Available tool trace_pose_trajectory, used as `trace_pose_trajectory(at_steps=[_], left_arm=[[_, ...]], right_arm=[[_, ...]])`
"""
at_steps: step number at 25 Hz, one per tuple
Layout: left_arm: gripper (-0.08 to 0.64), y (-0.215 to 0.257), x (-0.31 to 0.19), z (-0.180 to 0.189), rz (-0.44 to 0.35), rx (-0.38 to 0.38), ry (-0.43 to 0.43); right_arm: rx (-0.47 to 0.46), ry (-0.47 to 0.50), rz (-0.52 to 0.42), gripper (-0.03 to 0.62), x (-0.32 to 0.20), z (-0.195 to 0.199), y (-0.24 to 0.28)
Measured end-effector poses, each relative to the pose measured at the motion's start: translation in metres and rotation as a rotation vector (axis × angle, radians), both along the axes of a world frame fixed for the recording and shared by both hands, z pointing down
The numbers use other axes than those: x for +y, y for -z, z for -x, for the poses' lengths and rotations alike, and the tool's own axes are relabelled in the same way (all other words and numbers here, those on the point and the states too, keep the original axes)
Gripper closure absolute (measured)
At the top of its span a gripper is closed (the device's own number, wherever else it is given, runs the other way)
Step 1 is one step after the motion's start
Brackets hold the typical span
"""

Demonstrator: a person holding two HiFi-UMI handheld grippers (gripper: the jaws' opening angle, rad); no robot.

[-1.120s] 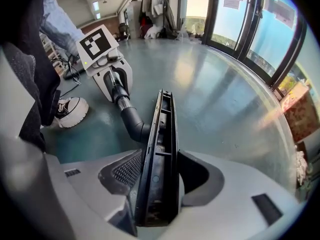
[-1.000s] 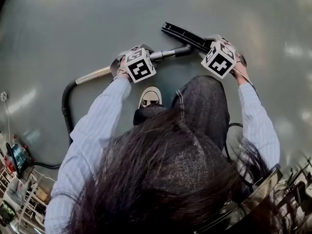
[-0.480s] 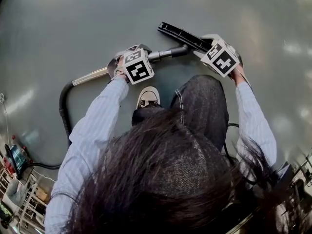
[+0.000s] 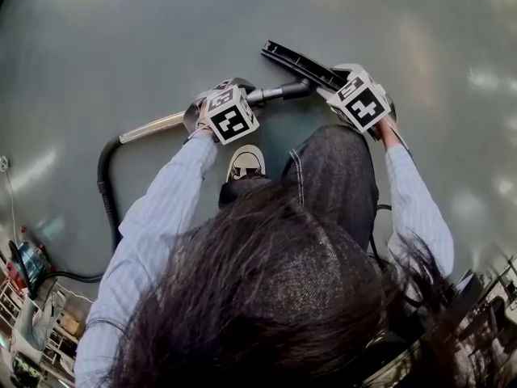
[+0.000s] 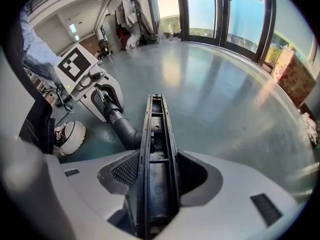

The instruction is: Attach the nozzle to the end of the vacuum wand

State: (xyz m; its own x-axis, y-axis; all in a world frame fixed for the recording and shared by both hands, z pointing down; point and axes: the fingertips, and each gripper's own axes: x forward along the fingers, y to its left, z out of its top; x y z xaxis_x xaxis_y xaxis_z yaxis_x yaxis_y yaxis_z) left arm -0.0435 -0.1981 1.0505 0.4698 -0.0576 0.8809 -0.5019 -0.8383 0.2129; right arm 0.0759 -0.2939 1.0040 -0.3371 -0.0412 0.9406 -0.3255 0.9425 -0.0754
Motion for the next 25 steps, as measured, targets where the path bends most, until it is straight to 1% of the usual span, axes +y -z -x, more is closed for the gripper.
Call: trace_pose_trajectory(at_steps=[4, 8, 9, 11, 13, 15, 16, 18, 20, 22, 23, 24, 25], left_arm=[[0.364, -0.003, 0.001, 0.0, 0.006, 0.036, -0.001], [0.362, 0.008, -0.001, 0.003, 0.016, 0.107, 0.051], [0.362, 0.012, -0.003, 0.004, 0.021, 0.118, 0.065], [0.36, 0.019, -0.004, 0.011, 0.021, 0.113, 0.082], [0.36, 0.024, -0.001, 0.02, 0.003, 0.096, 0.09], [0.36, 0.032, 0.001, 0.027, -0.021, 0.114, 0.138], [0.36, 0.037, -0.001, 0.03, -0.036, 0.142, 0.185], [0.362, 0.051, -0.006, 0.036, -0.061, 0.222, 0.308], [0.363, 0.065, -0.012, 0.037, -0.056, 0.304, 0.428], [0.364, 0.076, -0.02, 0.034, -0.053, 0.373, 0.512], [0.366, 0.082, -0.025, 0.033, -0.068, 0.402, 0.545], [0.386, 0.088, -0.03, 0.031, -0.093, 0.427, 0.577], [0.442, 0.094, -0.036, 0.031, -0.124, 0.451, 0.606]], right_arm=[[0.034, 0.009, -0.012, 0.362, 0.001, -0.002, -0.009], [0.072, 0.03, -0.04, 0.362, 0.005, -0.012, -0.007], [0.072, 0.038, -0.056, 0.362, 0.004, -0.014, -0.003], [0.05, 0.039, -0.09, 0.362, 0.002, -0.018, 0.009], [0.006, 0.016, -0.118, 0.362, 0.0, -0.022, 0.022], [-0.049, -0.03, -0.138, 0.362, -0.002, -0.028, 0.034], [-0.082, -0.064, -0.143, 0.362, -0.004, -0.03, 0.039], [-0.162, -0.148, -0.142, 0.362, -0.009, -0.033, 0.05], [-0.262, -0.239, -0.129, 0.362, -0.015, -0.035, 0.064], [-0.371, -0.324, -0.103, 0.364, -0.02, -0.033, 0.077], [-0.421, -0.359, -0.085, 0.364, -0.021, -0.03, 0.083], [-0.465, -0.386, -0.067, 0.364, -0.021, -0.027, 0.087], [-0.501, -0.406, -0.053, 0.375, -0.02, -0.023, 0.09]])
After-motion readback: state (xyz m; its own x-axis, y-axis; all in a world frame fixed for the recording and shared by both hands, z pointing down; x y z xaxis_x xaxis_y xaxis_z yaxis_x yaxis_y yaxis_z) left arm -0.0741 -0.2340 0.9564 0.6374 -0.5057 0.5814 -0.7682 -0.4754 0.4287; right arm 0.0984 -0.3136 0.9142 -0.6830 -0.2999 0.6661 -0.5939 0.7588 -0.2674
